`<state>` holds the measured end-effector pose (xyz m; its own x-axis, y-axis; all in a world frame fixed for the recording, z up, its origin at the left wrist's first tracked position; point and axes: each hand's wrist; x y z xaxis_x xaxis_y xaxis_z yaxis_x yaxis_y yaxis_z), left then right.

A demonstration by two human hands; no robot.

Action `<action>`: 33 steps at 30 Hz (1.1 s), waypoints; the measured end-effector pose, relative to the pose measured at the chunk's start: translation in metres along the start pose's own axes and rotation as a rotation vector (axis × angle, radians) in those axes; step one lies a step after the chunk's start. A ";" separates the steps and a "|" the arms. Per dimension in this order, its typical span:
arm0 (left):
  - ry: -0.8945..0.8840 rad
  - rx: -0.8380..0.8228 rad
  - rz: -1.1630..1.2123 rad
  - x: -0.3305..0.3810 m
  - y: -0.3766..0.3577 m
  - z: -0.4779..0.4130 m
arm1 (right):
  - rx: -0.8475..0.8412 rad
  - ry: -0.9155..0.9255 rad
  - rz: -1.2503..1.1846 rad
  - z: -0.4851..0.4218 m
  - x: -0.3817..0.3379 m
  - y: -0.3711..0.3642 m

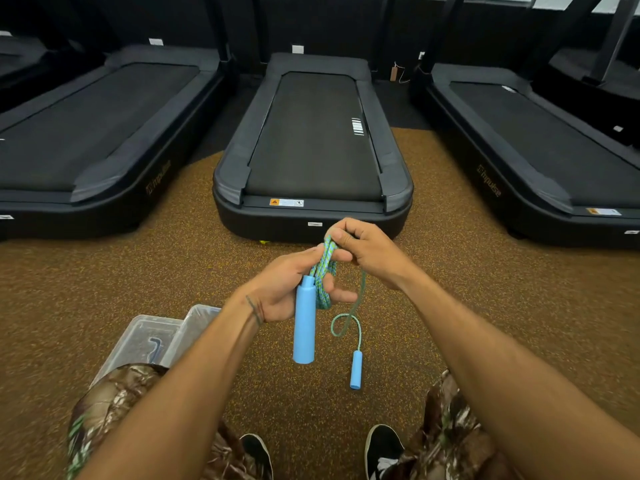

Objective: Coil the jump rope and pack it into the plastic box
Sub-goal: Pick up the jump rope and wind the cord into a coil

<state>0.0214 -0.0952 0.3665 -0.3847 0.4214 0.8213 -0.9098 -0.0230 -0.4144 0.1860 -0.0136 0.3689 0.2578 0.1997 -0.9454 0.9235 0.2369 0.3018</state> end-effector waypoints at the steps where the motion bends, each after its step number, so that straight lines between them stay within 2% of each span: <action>1: -0.014 -0.011 0.007 -0.001 0.000 -0.001 | -0.015 -0.021 -0.010 0.001 0.001 -0.001; 4: -0.042 -0.010 0.036 0.000 -0.002 -0.005 | -0.083 -0.117 -0.071 0.006 0.002 -0.004; 8: -0.054 0.025 0.004 0.001 0.000 -0.005 | -0.155 -0.287 -0.281 0.009 0.000 -0.003; 13: -0.111 0.022 -0.114 -0.002 -0.001 0.000 | -0.141 -0.230 -0.246 0.007 0.002 -0.005; 16: -0.103 -0.073 -0.113 -0.001 -0.001 0.004 | -0.105 -0.225 -0.296 0.007 0.001 -0.009; 18: -0.100 -0.124 -0.212 0.003 0.003 0.003 | -0.085 -0.222 -0.303 0.008 0.000 -0.011; 22: -0.088 -0.083 -0.327 0.008 0.007 0.001 | -0.047 -0.237 -0.301 0.012 0.005 -0.014; 33: -0.115 -0.015 -0.199 -0.004 -0.002 -0.006 | 0.036 -0.240 -0.304 0.012 0.002 -0.013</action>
<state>0.0255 -0.0913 0.3621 -0.2143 0.3097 0.9264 -0.9674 0.0641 -0.2452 0.1776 -0.0276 0.3615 0.0261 -0.1032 -0.9943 0.9763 0.2162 0.0032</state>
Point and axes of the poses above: each hand's wrist, its own z-axis away from the middle knuckle, its own y-axis out of the back of the hand, x = y × z, and after that the axes turned 15 degrees about x, right-handed
